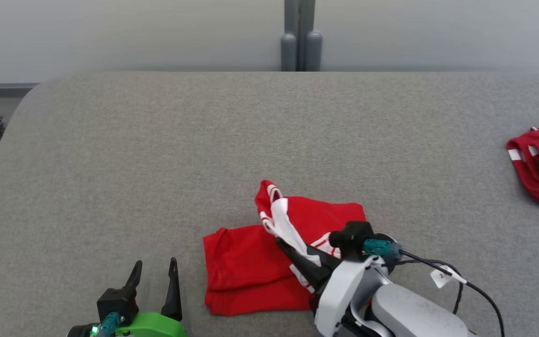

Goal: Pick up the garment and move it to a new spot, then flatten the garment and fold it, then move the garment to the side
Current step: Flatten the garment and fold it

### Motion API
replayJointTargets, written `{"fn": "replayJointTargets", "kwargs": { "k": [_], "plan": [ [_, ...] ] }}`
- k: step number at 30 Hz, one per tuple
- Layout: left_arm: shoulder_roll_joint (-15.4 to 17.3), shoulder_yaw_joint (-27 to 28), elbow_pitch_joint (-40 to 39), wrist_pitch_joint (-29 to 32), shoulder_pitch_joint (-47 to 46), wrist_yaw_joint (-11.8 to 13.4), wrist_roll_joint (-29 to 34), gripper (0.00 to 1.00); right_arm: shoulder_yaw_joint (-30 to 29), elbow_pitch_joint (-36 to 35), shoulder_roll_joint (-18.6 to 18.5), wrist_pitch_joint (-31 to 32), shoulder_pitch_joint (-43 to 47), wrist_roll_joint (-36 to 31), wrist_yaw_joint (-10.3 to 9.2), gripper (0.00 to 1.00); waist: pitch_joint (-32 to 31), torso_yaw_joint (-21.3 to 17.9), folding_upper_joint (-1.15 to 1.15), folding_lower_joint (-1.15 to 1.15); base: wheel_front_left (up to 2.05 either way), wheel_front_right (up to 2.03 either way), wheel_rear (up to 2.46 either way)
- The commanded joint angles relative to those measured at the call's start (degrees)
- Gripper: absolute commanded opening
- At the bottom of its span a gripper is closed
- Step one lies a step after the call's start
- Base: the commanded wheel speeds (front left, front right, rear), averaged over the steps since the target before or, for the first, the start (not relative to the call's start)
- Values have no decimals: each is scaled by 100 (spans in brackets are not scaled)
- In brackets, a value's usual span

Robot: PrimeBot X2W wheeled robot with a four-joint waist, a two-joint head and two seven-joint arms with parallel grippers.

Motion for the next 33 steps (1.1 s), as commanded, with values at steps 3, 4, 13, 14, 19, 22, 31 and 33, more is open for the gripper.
{"fn": "replayJointTargets", "kwargs": {
  "k": [3, 4, 13, 14, 19, 22, 31, 33],
  "plan": [
    [16, -82, 14, 3, -90, 34, -51, 100, 396, 352, 168, -59, -333, 75, 0, 0, 97, 548, 0, 0, 0, 0, 0],
    [17, -100, 8, 3, -93, 49, -66, 100, 463, 479, 215, -100, -388, 148, -1, 0, 112, 618, 0, 0, 0, 0, 0],
    [15, -141, -32, 3, -26, 109, -138, 100, 831, 1461, 643, -487, -898, 446, -1, 100, 193, 880, 0, 0, 0, 0, 0],
    [15, -129, -35, 3, -20, 115, -145, 100, 815, 1459, 663, -542, -941, 487, -1, 100, 194, 863, 0, 0, 0, 0, 0],
    [15, -42, -79, 3, -49, 167, -164, 100, 475, 1378, 629, -673, -1059, 623, -1, 100, 187, 697, 0, 0, 0, 0, 0],
    [16, 23, -121, 3, -70, 182, -129, 100, -354, 1082, 460, -681, -979, 426, -1, 100, 163, 533, 0, 0, 0, 0, 0],
    [15, 338, -397, 3, 59, 220, 139, 100, -2992, 384, 183, -674, 294, -1080, -1, 100, -37, 56, 0, 0, 0, 0, 0],
    [16, 421, -469, 3, 109, 229, 197, 100, -3461, 275, 255, -674, 617, -1381, -1, 100, -94, -59, 0, 0, 0, 0, 0]
  ]
}}
